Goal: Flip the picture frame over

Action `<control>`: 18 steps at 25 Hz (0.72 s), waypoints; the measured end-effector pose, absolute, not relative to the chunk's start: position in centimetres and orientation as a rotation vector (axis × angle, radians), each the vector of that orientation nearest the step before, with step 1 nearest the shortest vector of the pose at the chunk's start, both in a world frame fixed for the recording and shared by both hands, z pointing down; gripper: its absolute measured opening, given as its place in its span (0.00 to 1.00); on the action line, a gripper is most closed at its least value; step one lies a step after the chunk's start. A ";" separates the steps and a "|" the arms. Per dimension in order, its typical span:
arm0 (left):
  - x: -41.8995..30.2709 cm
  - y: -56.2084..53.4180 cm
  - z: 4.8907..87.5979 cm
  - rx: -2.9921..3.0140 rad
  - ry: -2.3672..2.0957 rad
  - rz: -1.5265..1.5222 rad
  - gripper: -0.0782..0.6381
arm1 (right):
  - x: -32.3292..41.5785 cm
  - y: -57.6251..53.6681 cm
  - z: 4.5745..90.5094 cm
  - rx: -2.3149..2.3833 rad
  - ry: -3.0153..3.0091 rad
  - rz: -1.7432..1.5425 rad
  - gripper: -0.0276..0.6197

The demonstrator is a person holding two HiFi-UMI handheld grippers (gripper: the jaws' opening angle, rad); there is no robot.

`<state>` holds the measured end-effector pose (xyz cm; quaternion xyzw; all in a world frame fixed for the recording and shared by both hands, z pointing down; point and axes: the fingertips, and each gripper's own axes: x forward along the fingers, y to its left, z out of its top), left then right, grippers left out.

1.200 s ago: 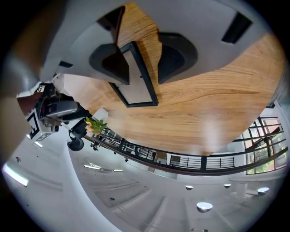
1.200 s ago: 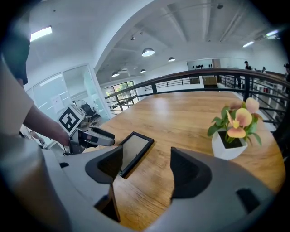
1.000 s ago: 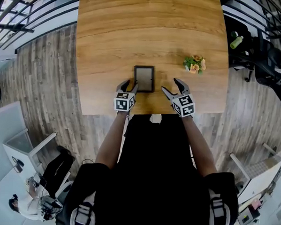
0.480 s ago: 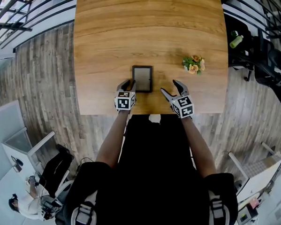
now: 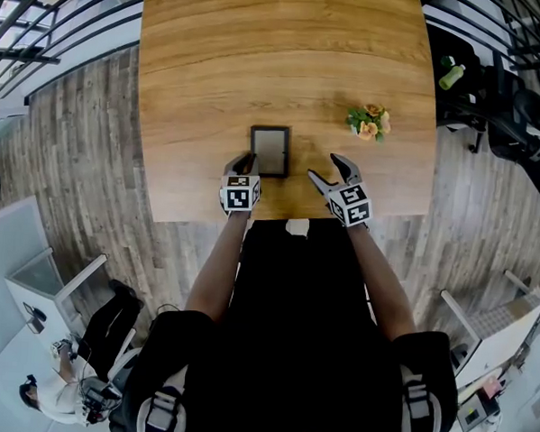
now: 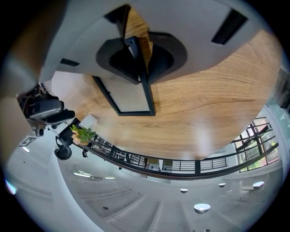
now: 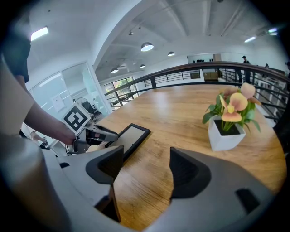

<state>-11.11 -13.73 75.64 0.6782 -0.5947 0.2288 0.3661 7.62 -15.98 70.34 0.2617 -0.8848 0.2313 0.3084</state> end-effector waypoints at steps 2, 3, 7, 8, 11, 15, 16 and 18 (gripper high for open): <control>-11.1 -13.8 75.7 1.741 -1.532 0.592 0.22 | 7.7 -16.0 70.5 0.694 -2.340 0.626 0.55; -11.0 -13.9 75.7 1.738 -1.533 0.591 0.22 | 7.7 -16.0 70.6 0.693 -2.339 0.630 0.55; -11.3 -13.8 75.8 1.718 -1.538 0.577 0.21 | 7.6 -15.8 70.7 0.696 -2.336 0.630 0.55; -11.3 -13.8 75.8 1.707 -1.540 0.568 0.21 | 7.6 -15.8 70.7 0.696 -2.335 0.630 0.55; -11.7 -13.9 75.9 1.663 -1.562 0.537 0.19 | 7.9 -15.7 70.8 0.699 -2.332 0.632 0.55; -12.2 -13.8 75.7 1.630 -1.568 0.506 0.19 | 7.7 -15.7 70.6 0.706 -2.335 0.640 0.55; -12.3 -13.8 75.8 1.623 -1.567 0.497 0.19 | 7.6 -15.7 70.5 0.705 -2.337 0.638 0.55; -12.4 -13.7 75.9 1.611 -1.564 0.478 0.19 | 7.4 -15.7 70.5 0.701 -2.342 0.638 0.55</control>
